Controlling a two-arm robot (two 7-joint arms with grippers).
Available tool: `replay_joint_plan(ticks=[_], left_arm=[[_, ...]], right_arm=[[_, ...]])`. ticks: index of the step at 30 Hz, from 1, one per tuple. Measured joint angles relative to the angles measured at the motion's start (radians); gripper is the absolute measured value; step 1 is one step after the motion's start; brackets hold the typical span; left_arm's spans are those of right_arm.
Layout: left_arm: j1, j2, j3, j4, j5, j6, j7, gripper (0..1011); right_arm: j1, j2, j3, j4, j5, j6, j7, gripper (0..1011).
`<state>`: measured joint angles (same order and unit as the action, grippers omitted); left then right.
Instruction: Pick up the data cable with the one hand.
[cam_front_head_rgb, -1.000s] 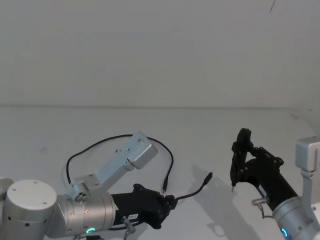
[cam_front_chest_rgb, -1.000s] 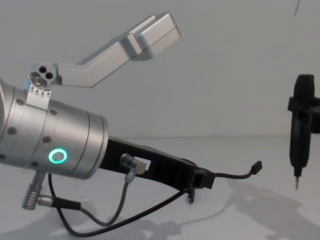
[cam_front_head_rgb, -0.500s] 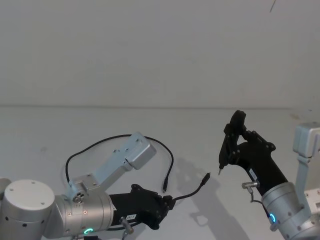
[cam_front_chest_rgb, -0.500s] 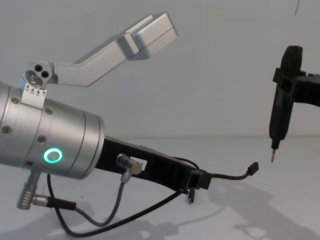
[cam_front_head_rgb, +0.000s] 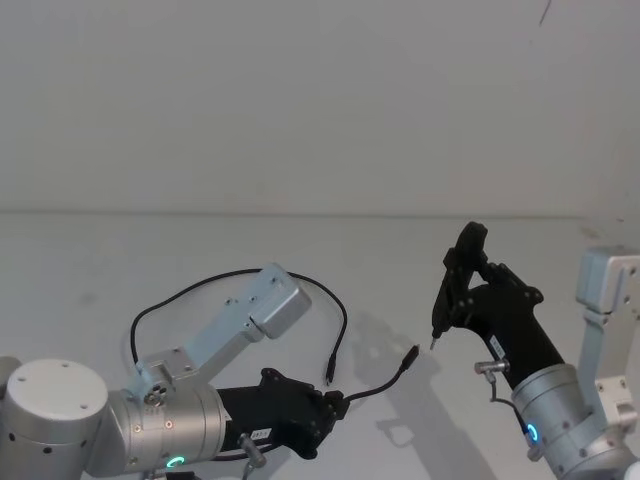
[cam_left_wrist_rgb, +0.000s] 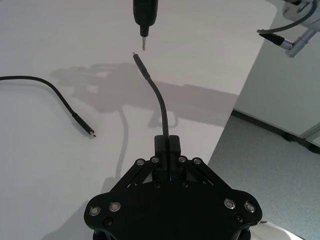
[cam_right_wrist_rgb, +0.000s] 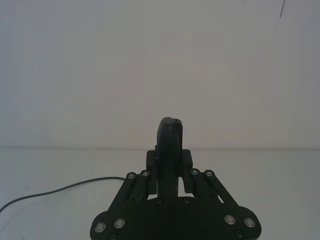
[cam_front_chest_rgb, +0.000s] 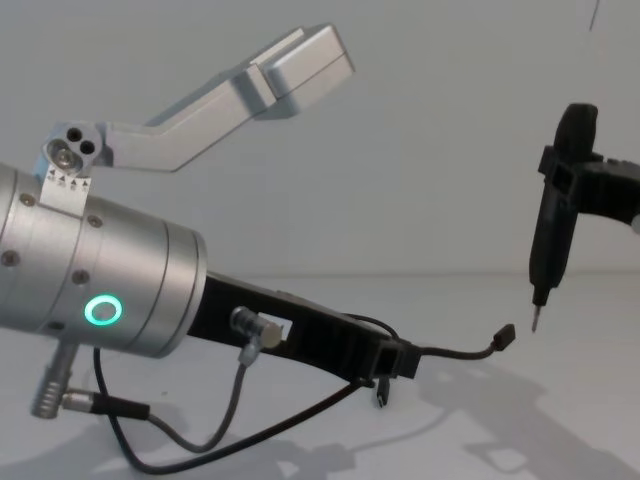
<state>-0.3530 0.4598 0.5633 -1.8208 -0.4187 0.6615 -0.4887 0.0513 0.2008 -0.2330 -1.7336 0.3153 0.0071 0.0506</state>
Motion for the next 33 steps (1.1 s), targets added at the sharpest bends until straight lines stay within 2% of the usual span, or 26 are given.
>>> replay_joint_plan(ticks=[16,33], left_arm=[[0.001,0.001,0.000,-0.001,0.000,0.001,0.001,32],[0.000,0.001,0.000,-0.001,0.000,0.001,0.000,32]], right_arm=[[0.016,-0.031,0.003,0.049,-0.020,0.003,-0.009,279],[0.032,-0.064,0.010,0.047,-0.019,0.020,-0.006,279]])
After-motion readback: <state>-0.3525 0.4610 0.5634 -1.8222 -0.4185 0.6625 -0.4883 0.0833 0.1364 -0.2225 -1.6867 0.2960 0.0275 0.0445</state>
